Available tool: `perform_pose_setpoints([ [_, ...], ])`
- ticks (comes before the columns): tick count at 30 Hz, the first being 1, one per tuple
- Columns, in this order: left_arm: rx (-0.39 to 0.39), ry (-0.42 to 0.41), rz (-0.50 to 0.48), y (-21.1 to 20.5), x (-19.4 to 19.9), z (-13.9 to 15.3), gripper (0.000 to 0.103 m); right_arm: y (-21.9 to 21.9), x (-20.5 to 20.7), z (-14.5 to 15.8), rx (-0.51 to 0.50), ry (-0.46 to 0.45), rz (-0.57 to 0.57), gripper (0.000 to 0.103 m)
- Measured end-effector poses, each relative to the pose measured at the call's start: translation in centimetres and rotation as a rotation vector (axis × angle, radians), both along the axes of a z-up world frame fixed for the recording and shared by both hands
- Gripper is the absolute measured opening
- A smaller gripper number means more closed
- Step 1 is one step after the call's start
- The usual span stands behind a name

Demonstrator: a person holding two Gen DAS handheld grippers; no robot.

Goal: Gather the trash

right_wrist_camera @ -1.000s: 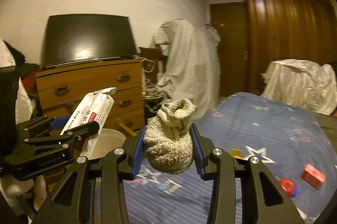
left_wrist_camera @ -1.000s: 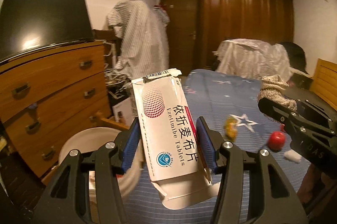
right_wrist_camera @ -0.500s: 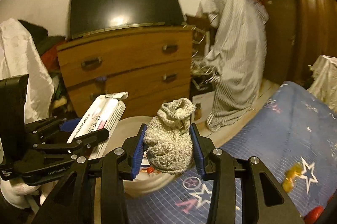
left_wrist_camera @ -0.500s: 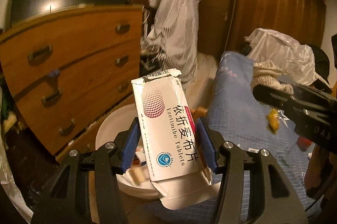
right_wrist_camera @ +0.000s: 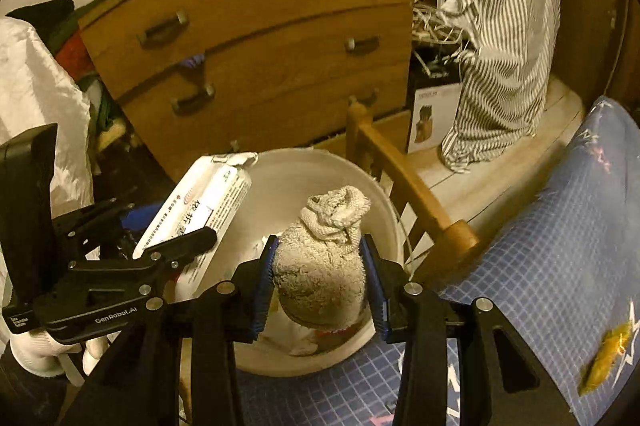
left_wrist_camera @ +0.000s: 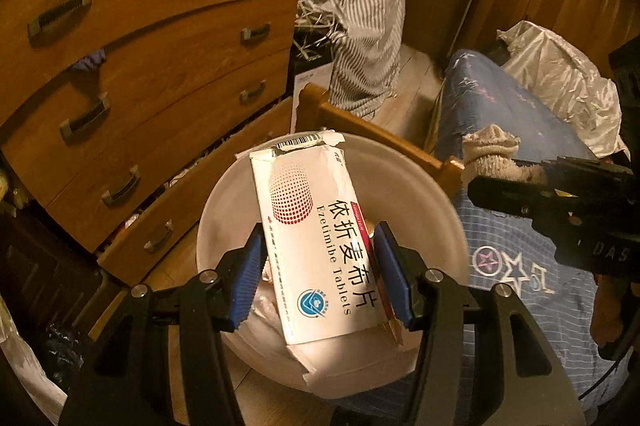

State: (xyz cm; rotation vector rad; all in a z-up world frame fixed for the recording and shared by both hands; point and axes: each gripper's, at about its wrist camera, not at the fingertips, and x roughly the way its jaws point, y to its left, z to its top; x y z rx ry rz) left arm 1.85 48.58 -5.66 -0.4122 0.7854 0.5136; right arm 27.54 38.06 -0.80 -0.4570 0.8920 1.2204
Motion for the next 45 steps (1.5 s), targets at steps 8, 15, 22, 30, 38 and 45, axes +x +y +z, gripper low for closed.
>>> perform_pose_setpoints([
  [8, 0.005, 0.031, 0.013, 1.4, 0.6, -1.0, 0.052, 0.3, 0.6, -1.4, -0.014, 0.007, 0.01, 0.042],
  [15, 0.007, 0.038, 0.014, 1.7, 0.8, -1.2, 0.052, -0.1, 0.8, -1.1, -0.013, 0.006, 0.009, 0.042],
  [22, 0.008, 0.04, 0.015, 2.1, 0.8, -1.4, 0.052, -0.1, 0.8, -0.9, -0.011, 0.003, 0.008, 0.042],
  [30, 0.011, 0.059, 0.05, 2.8, 0.7, -1.6, 0.064, -0.5, 1.1, -0.6, 0.005, 0.013, 0.008, 0.057],
  [38, 0.023, 0.045, 0.055, 2.2, 0.2, -1.2, 0.064, -2.2, 1.2, 0.8, 0.062, 0.017, -0.006, 0.057],
  [45, 0.115, -0.095, 0.11, -1.0, -4.0, 2.0, 0.086, -8.6, -2.8, 3.8, 0.233, -0.066, -0.006, 0.07],
])
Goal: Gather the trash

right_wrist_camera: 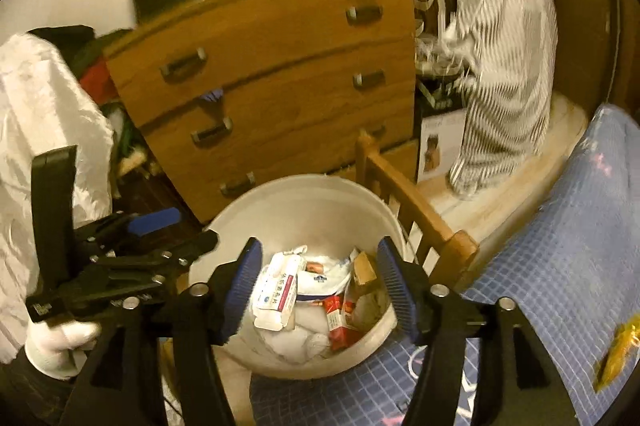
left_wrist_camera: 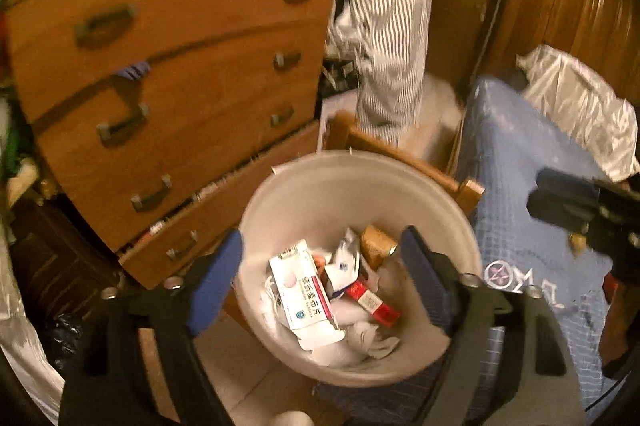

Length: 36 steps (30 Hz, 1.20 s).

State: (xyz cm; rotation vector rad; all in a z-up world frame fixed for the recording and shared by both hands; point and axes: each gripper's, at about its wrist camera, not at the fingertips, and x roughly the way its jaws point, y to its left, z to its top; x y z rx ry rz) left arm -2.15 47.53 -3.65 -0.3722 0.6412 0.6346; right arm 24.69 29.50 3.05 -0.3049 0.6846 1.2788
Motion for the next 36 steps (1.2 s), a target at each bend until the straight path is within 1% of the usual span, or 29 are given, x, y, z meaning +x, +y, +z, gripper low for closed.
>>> perform_pose_setpoints([
  [3, 0.105, -0.085, 0.045, -3.0, -3.1, 2.0, 0.097, -3.9, -2.6, 0.9, 0.065, -0.061, -0.005, 0.075],
  [6, 0.172, -0.16, 0.089, -5.7, -5.7, 3.3, 0.097, -7.9, -4.5, 1.2, 0.113, -0.083, -0.019, 0.079],
  [8, 0.205, -0.189, 0.119, -7.3, -6.9, 4.0, 0.097, -10.0, -5.4, 1.2, 0.133, -0.093, -0.031, 0.08],
  [10, 0.182, -0.192, 0.107, -8.7, -7.5, 4.4, 0.097, -12.8, -6.3, 1.2, 0.156, -0.096, -0.051, 0.082],
  [14, 0.223, -0.154, 0.079, -12.2, -7.7, 4.8, 0.097, -16.9, -7.1, 1.1, 0.186, -0.08, -0.077, 0.083],
  [16, 0.234, -0.15, 0.055, -13.8, -7.9, 4.8, 0.097, -18.8, -7.5, 1.1, 0.199, -0.076, -0.088, 0.084],
  [18, 0.262, -0.145, 0.045, -15.3, -8.2, 4.9, 0.097, -20.1, -7.7, 1.2, 0.211, -0.071, -0.099, 0.084],
  [21, 0.266, -0.151, 0.028, -16.7, -8.8, 4.8, 0.097, -21.9, -7.6, 1.6, 0.228, -0.069, -0.115, 0.084],
  [25, 0.271, -0.152, 0.02, -17.7, -9.4, 5.0, 0.097, -22.7, -7.8, 2.2, 0.236, -0.077, -0.113, 0.085],
  [31, 0.273, -0.158, 0.019, -18.3, -9.6, 5.3, 0.097, -21.5, -7.9, 2.5, 0.23, -0.081, -0.105, 0.085],
  [36, 0.274, -0.145, 0.019, -18.4, -9.3, 5.5, 0.097, -21.2, -7.9, 2.6, 0.222, -0.081, -0.101, 0.085],
])
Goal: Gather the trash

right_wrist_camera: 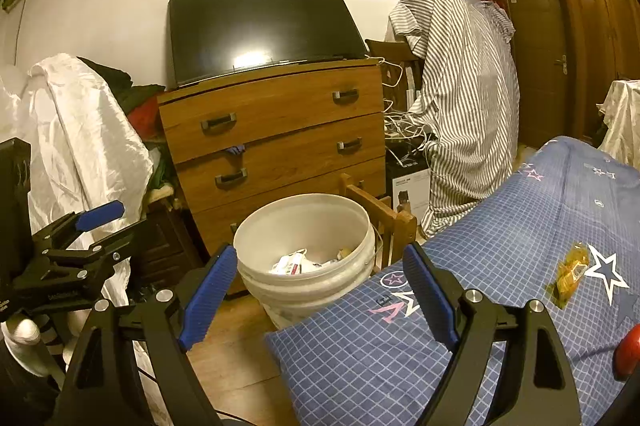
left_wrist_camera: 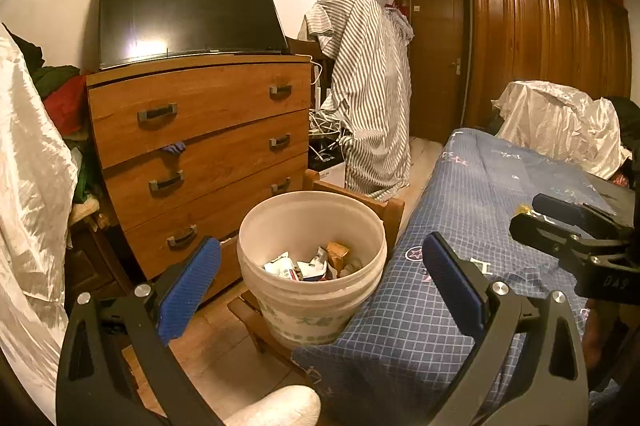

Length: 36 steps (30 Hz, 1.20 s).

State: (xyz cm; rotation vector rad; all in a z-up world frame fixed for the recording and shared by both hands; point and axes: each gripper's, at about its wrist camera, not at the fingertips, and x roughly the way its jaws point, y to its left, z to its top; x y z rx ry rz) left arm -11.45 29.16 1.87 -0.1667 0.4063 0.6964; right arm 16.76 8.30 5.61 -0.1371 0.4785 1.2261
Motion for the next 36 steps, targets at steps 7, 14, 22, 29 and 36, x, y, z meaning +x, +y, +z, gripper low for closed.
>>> perform_pose_setpoints([
  [7, -0.029, 0.017, -0.003, 0.8, 0.3, 0.0, 0.097, 1.0, 0.5, 0.1, -0.017, 0.018, 0.001, 0.085],
  [14, -0.019, 0.021, -0.007, 1.0, 0.7, 0.3, 0.097, 1.5, 0.7, 0.8, -0.001, 0.017, 0.005, 0.085],
  [22, -0.012, 0.024, -0.005, 1.0, 0.9, 0.4, 0.097, 2.0, 0.9, 0.5, -0.003, 0.026, 0.016, 0.085],
  [29, -0.005, 0.009, 0.015, 1.4, 0.9, 0.4, 0.097, 2.2, 1.0, 0.2, -0.007, 0.032, 0.022, 0.085],
  [36, -0.026, 0.044, 0.053, 2.0, 1.2, -0.1, 0.097, 2.2, 0.9, -0.1, -0.008, 0.031, 0.022, 0.087],
])
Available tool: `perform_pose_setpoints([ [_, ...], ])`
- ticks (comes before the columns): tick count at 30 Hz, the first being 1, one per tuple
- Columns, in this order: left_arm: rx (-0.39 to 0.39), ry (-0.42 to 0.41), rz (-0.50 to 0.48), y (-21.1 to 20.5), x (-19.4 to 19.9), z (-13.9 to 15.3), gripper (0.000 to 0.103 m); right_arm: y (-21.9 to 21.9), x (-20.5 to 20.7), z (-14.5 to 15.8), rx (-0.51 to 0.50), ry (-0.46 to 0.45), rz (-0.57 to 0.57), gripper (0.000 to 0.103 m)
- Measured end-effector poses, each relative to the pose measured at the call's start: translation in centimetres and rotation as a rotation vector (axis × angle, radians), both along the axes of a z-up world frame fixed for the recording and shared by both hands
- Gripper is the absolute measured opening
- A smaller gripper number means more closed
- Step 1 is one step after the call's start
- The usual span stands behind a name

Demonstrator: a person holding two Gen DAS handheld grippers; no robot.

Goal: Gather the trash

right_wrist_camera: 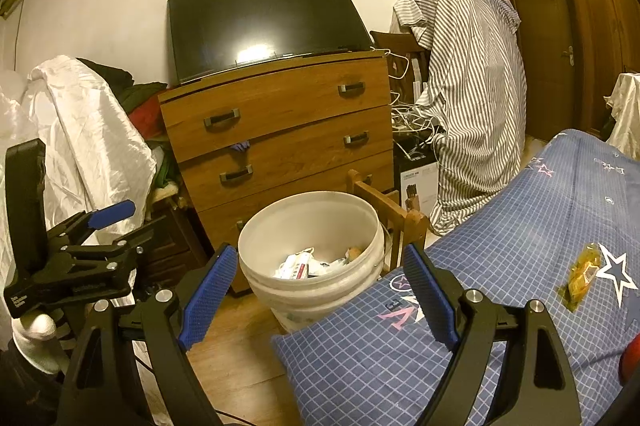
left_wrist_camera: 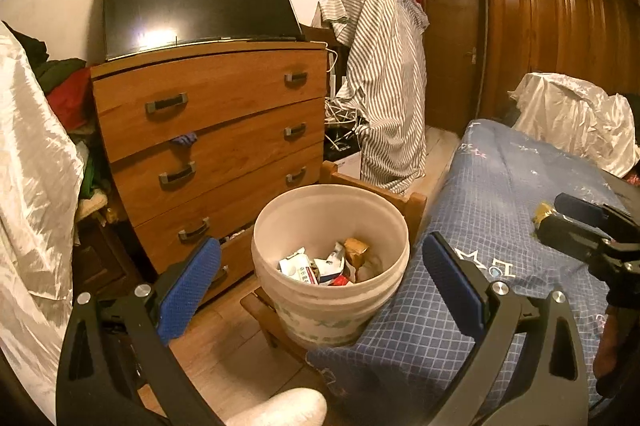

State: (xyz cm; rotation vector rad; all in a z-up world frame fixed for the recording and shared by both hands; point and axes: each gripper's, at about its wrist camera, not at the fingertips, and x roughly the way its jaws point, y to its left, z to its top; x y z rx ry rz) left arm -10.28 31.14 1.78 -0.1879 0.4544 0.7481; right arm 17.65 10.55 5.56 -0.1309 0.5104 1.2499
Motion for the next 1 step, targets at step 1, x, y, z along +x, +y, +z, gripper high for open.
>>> perform_pose_setpoints([
  [1, -0.001, 0.0, 0.002, 0.05, -0.03, -0.02, 0.097, 0.0, -0.06, -0.05, 0.0, 0.0, 0.0, 0.087],
])
